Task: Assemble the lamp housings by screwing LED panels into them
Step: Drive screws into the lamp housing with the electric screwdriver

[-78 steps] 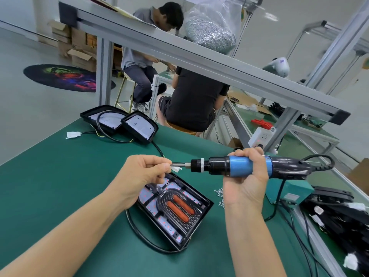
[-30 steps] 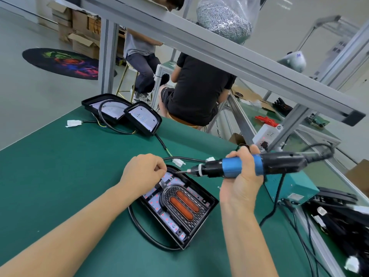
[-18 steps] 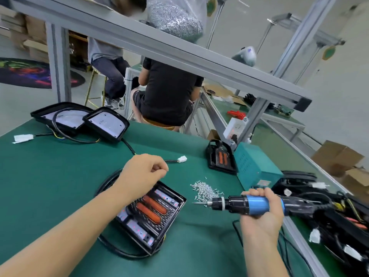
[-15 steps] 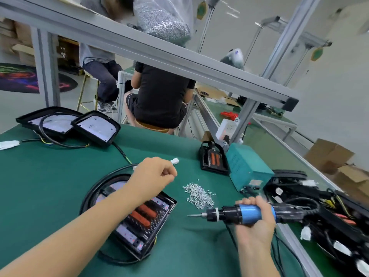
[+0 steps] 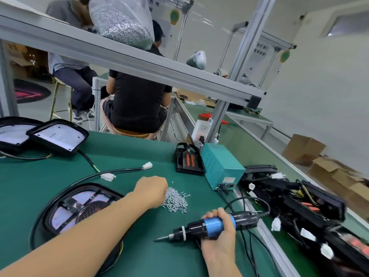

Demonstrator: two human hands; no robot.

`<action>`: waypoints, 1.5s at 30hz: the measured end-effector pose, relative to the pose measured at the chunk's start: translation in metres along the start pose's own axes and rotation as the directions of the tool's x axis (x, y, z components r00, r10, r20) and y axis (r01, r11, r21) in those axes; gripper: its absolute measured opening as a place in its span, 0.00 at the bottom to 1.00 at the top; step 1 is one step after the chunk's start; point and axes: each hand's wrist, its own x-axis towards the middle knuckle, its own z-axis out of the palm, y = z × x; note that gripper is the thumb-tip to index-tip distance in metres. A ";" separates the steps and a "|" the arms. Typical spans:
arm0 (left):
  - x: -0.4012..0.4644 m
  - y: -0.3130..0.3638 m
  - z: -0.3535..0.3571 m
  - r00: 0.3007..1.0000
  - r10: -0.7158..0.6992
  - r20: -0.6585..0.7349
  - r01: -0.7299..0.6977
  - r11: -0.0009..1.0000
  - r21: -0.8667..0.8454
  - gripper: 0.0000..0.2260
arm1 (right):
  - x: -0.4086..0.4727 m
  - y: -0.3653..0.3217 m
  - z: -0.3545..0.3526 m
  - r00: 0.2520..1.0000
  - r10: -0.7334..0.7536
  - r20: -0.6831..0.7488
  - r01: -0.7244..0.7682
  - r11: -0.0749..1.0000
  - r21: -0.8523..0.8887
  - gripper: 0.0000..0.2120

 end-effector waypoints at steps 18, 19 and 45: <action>-0.007 0.007 0.001 1.000 -0.006 -0.009 0.008 0.976 0.219 0.14 | 0.000 -0.001 -0.005 1.000 -0.008 0.020 0.009 1.000 -0.020 0.15; -0.008 0.006 -0.001 0.999 -0.003 -0.034 0.008 0.987 0.161 0.12 | 0.000 -0.002 -0.004 1.000 -0.015 0.021 0.015 1.000 -0.019 0.15; -0.150 -0.076 -0.006 0.971 -0.204 -0.124 -0.145 -0.087 -0.986 0.15 | -0.079 -0.001 0.105 0.889 -0.252 0.382 0.207 0.966 0.154 0.08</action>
